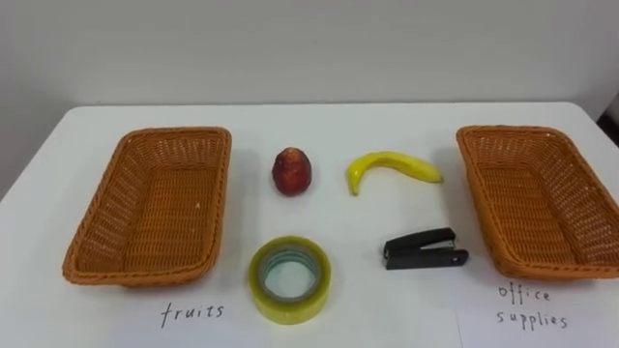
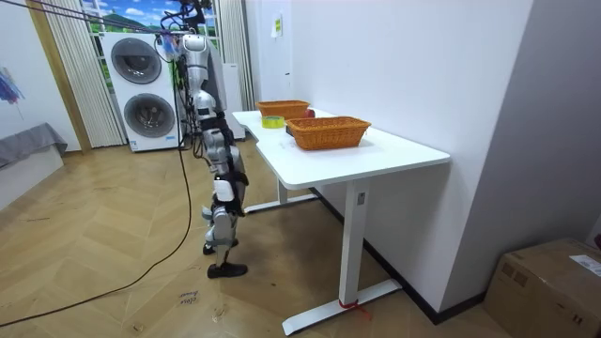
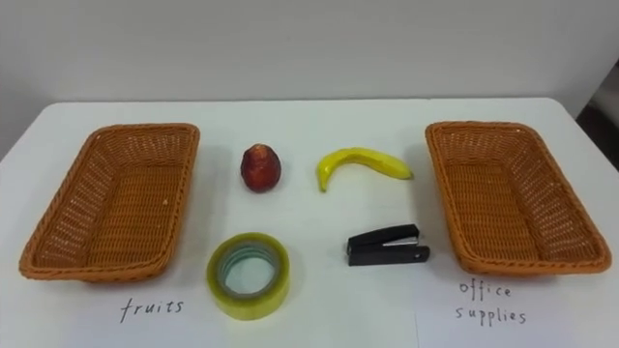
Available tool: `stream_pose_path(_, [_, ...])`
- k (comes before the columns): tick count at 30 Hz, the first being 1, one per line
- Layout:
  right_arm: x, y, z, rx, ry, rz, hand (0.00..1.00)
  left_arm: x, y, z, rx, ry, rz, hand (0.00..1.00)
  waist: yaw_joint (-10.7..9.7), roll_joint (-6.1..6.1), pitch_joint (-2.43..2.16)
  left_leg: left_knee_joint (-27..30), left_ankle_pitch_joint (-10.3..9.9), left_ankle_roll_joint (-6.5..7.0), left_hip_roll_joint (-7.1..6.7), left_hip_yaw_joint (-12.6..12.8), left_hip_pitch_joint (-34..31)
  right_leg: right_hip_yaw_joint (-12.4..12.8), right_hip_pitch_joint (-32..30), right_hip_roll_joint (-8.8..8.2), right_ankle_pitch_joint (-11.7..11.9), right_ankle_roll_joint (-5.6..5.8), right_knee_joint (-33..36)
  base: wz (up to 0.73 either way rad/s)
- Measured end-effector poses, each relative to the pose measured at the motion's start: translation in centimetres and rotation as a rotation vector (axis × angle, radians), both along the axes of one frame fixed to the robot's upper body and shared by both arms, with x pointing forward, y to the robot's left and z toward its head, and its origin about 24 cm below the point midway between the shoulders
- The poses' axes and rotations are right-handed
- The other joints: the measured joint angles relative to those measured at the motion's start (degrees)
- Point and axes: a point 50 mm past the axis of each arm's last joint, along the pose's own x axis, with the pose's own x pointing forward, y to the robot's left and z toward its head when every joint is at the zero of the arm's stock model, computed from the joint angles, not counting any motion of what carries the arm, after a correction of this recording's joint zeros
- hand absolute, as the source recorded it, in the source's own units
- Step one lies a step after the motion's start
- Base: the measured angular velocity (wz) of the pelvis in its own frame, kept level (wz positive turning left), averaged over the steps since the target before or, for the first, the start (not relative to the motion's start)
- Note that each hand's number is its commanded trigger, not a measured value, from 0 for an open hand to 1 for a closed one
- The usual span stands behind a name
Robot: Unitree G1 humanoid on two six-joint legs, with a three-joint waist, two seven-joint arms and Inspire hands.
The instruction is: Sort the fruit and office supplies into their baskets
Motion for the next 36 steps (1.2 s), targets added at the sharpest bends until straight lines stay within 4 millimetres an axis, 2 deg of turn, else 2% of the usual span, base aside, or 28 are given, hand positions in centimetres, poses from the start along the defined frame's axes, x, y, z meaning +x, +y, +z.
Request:
stream_pose_path(4, [-2.3, -1.0, 0.4, -0.044, 0.044, -0.248, 0.0, 0.3, 1.3, 0.4, 0.045, -0.036, 0.041, 0.0, -1.64, -0.26, -0.08, -0.11, 0.0, 0.0, -0.03, 0.28, 0.17, 0.61, -0.09, 0.05, -0.34, -0.01, 0.15, -0.03])
stream_pose_path(7, [-2.7, -2.3, 0.8, -0.089, 0.07, -0.351, 0.0, 0.3, 1.9, 0.7, 0.073, -0.054, 0.07, 0.0, -1.9, -0.34, -0.12, -0.75, 0.01, -0.01, 0.11, 1.64, 0.99, 2.27, -0.61, 0.19, -0.5, -0.11, 0.66, -0.21])
stream_pose_path(12, [-3.2, -4.7, 1.7, -0.202, 0.081, -0.488, 0.0, 0.0, 3.5, 1.2, 0.132, -0.07, 0.114, 0.0, -2.5, -1.52, -0.33, -1.01, -0.01, 0.02, 0.02, 1.95, 0.88, 2.85, -1.4, 0.17, -0.77, 0.02, 1.46, -0.07])
stream_pose_path(17, [-1.6, -7.5, 2.8, -0.33, 0.037, -0.566, 0.0, -1.1, 4.0, 1.5, 0.151, -0.056, 0.144, 0.0, -2.63, -1.21, -0.49, -1.13, -0.04, 0.05, 0.15, 2.59, 0.14, 3.62, -2.84, 0.6, -0.81, 0.01, 2.2, -0.06])
stream_pose_path(22, [0.1, -8.9, 3.5, -0.408, 0.006, -0.609, 0.0, -1.5, 4.0, 1.6, 0.152, -0.052, 0.145, 0.0, -3.16, -0.81, -0.45, -1.08, -0.03, 0.04, 0.17, 2.58, -0.45, 3.54, -3.32, 0.63, -0.77, -0.05, 2.13, 0.0])
stream_pose_path(30, [2.9, -11.1, 5.2, -0.513, -0.089, -0.739, 0.0, -0.4, 4.6, 2.0, 0.178, -0.121, 0.124, 0.0, -3.84, -0.92, -0.44, -1.12, -0.01, 0.05, 0.07, 3.06, -1.03, 3.63, -4.11, 0.52, -0.81, 0.0, 2.62, -0.03])
stream_pose_path(32, [4.4, -12.1, 6.5, -0.563, -0.146, -0.755, 0.0, 0.3, 4.7, 2.1, 0.185, -0.148, 0.109, 0.0, -3.71, -1.04, -0.51, -0.99, -0.01, 0.06, 0.03, 3.23, -1.53, 3.73, -5.02, 0.48, -0.91, 0.0, 3.2, -0.07])
stream_pose_path(36, [6.0, -13.6, 8.8, -0.669, -0.242, -0.767, 0.0, 1.3, 4.9, 2.3, 0.194, -0.197, 0.079, 0.0, -3.73, -0.96, -0.36, -1.01, 0.0, 0.05, 0.04, 3.22, -1.55, 3.91, -5.01, 0.54, -0.92, -0.01, 3.03, -0.01])
